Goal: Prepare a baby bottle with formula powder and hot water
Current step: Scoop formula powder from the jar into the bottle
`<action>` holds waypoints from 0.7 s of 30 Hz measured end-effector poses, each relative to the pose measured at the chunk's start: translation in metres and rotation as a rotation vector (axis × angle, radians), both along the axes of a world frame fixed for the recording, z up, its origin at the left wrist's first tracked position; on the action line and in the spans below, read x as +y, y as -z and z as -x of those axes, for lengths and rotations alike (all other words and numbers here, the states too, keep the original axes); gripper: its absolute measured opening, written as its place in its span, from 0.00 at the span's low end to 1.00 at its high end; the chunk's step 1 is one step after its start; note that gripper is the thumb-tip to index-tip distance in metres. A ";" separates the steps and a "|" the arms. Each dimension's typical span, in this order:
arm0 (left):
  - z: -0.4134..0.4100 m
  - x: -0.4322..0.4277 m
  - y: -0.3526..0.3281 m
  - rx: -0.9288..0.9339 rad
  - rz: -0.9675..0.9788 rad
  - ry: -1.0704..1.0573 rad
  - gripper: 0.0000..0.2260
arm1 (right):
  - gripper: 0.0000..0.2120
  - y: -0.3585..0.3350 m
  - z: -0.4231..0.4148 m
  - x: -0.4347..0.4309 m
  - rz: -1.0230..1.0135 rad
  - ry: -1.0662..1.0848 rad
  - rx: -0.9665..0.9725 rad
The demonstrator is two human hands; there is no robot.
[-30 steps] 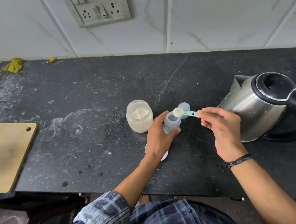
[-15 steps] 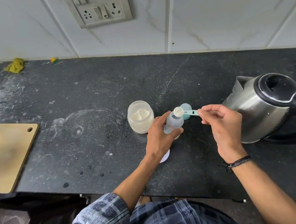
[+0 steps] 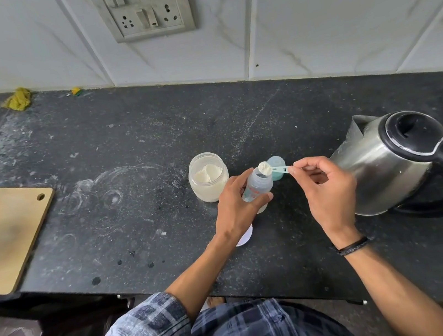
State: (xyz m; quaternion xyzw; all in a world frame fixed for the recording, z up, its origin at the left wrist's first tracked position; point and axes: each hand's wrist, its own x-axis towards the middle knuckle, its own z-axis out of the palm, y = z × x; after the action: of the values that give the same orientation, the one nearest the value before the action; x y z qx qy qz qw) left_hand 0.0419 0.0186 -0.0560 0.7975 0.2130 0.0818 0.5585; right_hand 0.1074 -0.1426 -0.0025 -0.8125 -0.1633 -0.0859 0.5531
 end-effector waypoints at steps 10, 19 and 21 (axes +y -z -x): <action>0.001 -0.001 0.000 -0.004 0.005 0.003 0.28 | 0.02 0.010 -0.001 -0.005 0.238 -0.095 -0.376; 0.001 0.000 -0.001 -0.017 -0.004 0.010 0.27 | 0.02 0.014 -0.001 -0.008 0.339 -0.165 -0.536; 0.002 0.000 -0.001 -0.016 -0.009 0.012 0.27 | 0.03 0.015 -0.001 -0.009 0.364 -0.177 -0.569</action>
State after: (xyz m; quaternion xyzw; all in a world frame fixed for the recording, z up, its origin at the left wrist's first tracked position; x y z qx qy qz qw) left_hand 0.0399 0.0188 -0.0547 0.8005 0.2036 0.0859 0.5572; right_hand 0.1082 -0.1517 -0.0174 -0.8240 -0.3933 -0.2302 0.3366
